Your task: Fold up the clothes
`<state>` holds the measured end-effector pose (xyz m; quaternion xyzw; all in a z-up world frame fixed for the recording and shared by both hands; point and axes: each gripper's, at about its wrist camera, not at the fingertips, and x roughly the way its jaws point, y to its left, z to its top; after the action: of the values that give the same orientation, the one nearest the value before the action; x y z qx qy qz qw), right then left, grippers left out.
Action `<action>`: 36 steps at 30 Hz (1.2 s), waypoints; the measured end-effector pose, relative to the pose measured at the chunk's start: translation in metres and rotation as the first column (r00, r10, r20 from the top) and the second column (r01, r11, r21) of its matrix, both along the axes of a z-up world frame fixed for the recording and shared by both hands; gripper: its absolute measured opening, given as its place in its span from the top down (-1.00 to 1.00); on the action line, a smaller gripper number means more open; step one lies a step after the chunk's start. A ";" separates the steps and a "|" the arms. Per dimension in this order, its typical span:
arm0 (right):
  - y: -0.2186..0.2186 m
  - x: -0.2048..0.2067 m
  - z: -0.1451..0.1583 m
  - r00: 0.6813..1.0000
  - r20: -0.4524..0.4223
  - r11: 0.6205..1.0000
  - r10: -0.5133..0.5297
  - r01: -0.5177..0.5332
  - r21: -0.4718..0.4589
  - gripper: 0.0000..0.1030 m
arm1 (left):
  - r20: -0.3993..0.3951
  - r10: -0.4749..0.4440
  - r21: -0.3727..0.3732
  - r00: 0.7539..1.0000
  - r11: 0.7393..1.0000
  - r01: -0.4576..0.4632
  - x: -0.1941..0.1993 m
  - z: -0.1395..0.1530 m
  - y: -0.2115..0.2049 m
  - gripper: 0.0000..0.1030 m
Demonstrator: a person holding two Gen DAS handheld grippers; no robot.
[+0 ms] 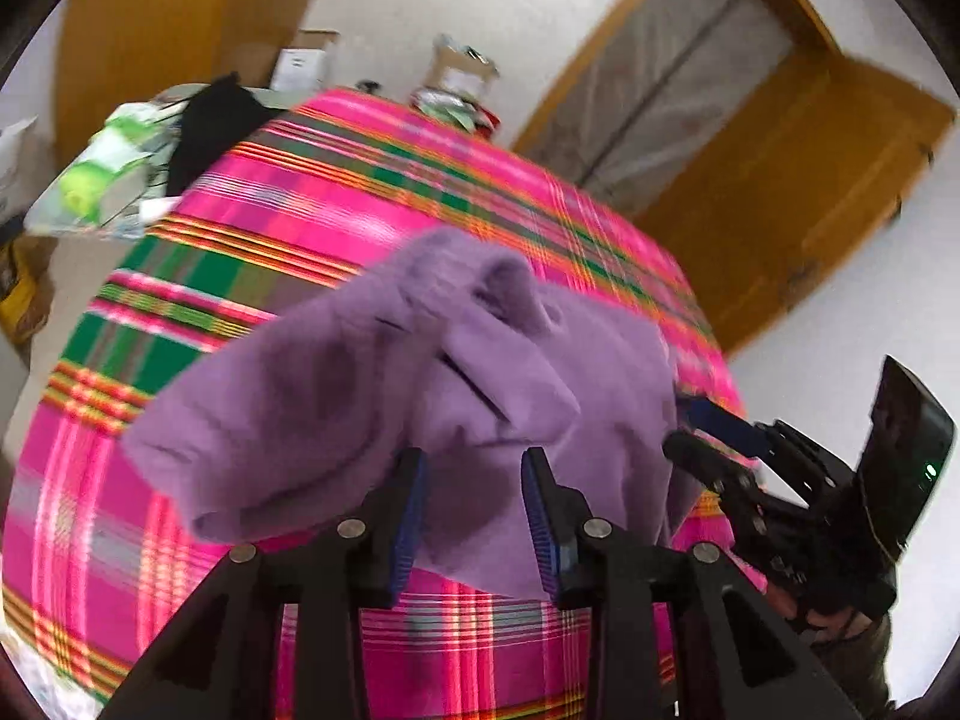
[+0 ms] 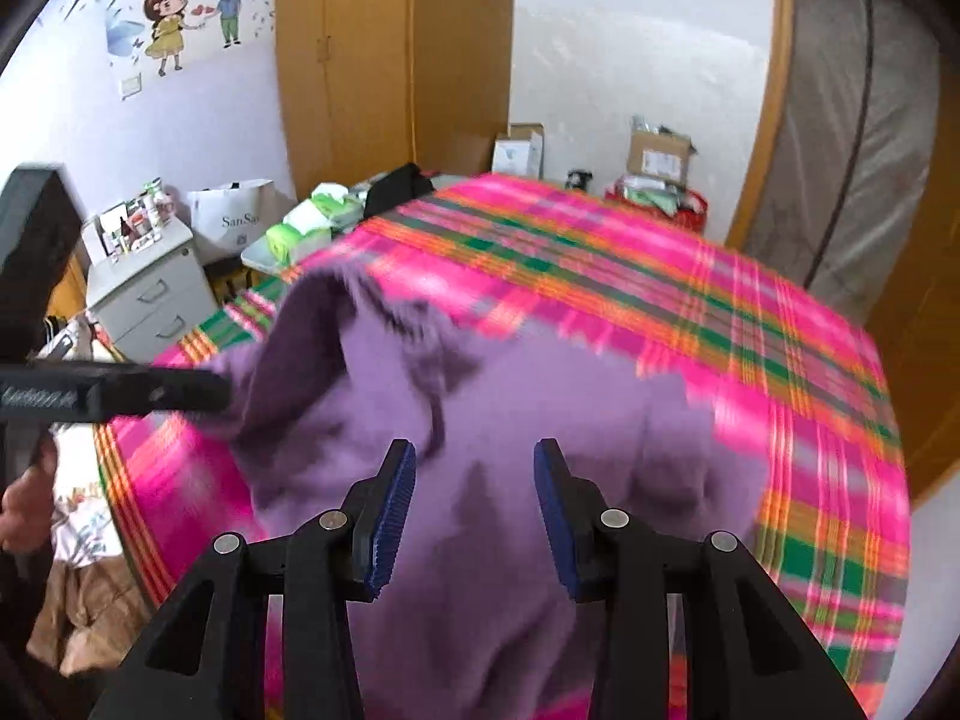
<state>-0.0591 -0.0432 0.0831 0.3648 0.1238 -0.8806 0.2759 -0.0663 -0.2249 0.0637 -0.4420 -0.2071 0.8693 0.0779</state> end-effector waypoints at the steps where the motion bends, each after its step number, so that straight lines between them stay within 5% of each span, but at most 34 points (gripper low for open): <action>1: 0.006 0.004 -0.005 1.000 0.011 1.000 -0.009 0.009 0.001 0.16 | 0.010 -0.017 -0.023 1.000 1.000 0.017 -0.004 -0.003 0.007 0.37; 10: 0.033 0.020 -0.040 0.990 0.113 0.996 -0.080 0.085 -0.033 0.16 | 0.098 -0.041 -0.245 0.994 0.967 0.064 -0.014 -0.022 0.043 0.37; 20: 0.027 0.044 -0.055 0.991 0.126 0.998 -0.042 0.046 -0.029 0.15 | 0.099 -0.127 -0.336 0.987 0.929 0.153 -0.006 -0.028 0.070 0.37; 26: 0.024 0.055 -0.061 0.991 0.132 0.999 -0.017 0.021 -0.029 0.15 | 0.067 -0.097 -0.473 0.993 0.873 0.117 -0.010 -0.029 0.075 0.37; 31: 0.025 0.059 -0.069 0.991 0.135 1.000 -0.008 0.010 -0.011 0.15 | 0.094 -0.125 -0.493 0.988 0.856 0.155 -0.023 -0.037 0.081 0.37; 36: 0.022 0.059 -0.069 0.992 0.127 1.000 -0.008 0.008 0.003 0.15 | 0.108 -0.142 -0.405 0.984 0.898 0.174 -0.032 -0.035 0.073 0.83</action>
<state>-0.0002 -0.0209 0.0137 0.4210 0.1057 -0.8566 0.2791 -0.0978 -0.1515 0.0284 -0.4963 0.0151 0.8668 0.0454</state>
